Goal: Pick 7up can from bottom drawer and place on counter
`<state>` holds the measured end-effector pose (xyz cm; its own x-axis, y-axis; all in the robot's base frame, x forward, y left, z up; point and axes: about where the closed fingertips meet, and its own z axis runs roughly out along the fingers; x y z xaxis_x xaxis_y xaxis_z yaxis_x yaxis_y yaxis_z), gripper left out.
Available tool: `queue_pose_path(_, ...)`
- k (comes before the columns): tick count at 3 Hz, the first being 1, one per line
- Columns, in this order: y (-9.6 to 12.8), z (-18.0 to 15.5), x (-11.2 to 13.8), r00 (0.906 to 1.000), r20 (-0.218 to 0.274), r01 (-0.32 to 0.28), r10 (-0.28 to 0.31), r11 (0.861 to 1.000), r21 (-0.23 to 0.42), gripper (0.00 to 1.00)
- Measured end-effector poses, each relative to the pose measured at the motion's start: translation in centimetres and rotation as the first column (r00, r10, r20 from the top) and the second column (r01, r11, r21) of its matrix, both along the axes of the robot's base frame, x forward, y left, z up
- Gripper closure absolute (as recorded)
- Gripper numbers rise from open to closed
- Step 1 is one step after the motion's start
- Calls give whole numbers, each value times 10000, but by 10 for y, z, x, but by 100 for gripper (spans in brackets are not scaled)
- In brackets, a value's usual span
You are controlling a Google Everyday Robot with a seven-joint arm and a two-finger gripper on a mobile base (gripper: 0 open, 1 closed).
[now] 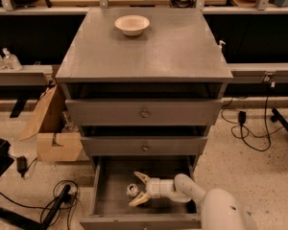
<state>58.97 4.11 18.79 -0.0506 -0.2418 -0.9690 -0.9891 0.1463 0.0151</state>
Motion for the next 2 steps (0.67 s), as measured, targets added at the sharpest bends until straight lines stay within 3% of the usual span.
queue_pose_path(1,6,-1,1,9998,-4,-210,210,9998,14,23)
queue_pose_path(2,10,1,0,9993,13,-380,380,9992,-154,46)
